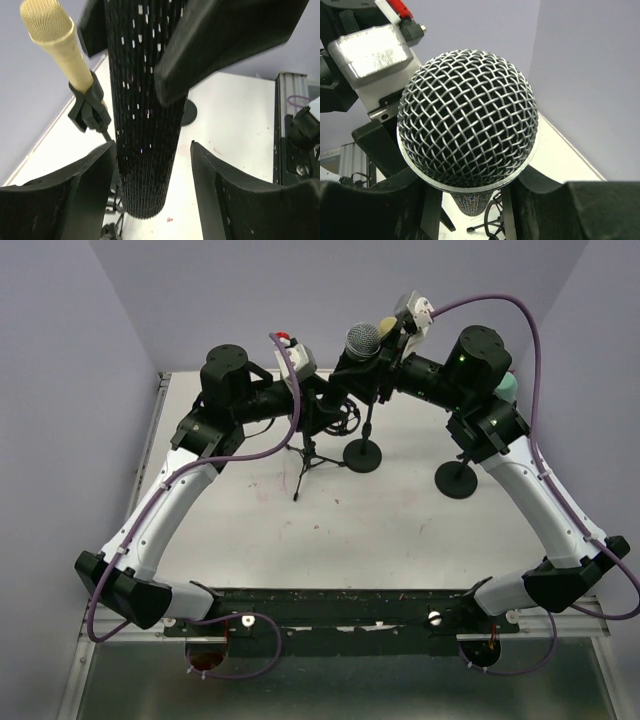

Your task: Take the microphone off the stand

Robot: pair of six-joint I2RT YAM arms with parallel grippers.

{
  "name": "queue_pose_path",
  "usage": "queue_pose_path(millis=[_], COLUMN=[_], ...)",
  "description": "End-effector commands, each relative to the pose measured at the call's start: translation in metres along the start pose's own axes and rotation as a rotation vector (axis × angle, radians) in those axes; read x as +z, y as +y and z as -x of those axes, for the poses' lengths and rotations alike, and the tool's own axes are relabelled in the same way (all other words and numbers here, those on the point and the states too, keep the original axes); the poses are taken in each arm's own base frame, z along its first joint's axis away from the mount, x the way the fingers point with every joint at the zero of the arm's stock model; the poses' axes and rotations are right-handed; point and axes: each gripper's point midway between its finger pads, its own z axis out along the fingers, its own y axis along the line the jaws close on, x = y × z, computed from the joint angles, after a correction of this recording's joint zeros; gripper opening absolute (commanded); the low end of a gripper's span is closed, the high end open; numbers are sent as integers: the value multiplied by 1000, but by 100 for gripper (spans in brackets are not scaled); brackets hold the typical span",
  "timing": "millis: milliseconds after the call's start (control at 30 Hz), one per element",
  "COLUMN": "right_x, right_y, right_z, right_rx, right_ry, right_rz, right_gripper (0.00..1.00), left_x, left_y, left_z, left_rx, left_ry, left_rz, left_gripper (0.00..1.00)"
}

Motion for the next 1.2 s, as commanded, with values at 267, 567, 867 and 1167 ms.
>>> queue_pose_path(millis=[267, 567, 867, 1167], right_x=[1, -21, -69, -71], right_y=[-1, 3, 3, -7], right_z=[4, -14, -85, -117], right_rx=[16, -52, -13, 103], right_ry=[-42, 64, 256, 293], right_rz=[-2, -23, -139, -164], right_gripper=[10, 100, 100, 100], left_x=[14, -14, -114, -270], left_y=[-14, 21, 75, 99], left_z=[52, 70, 66, -145], left_rx=[-27, -48, 179, 19], left_ry=[-107, -115, 15, 722], left_rz=[-116, 199, 779, 1195], left_gripper=[51, 12, 9, 0])
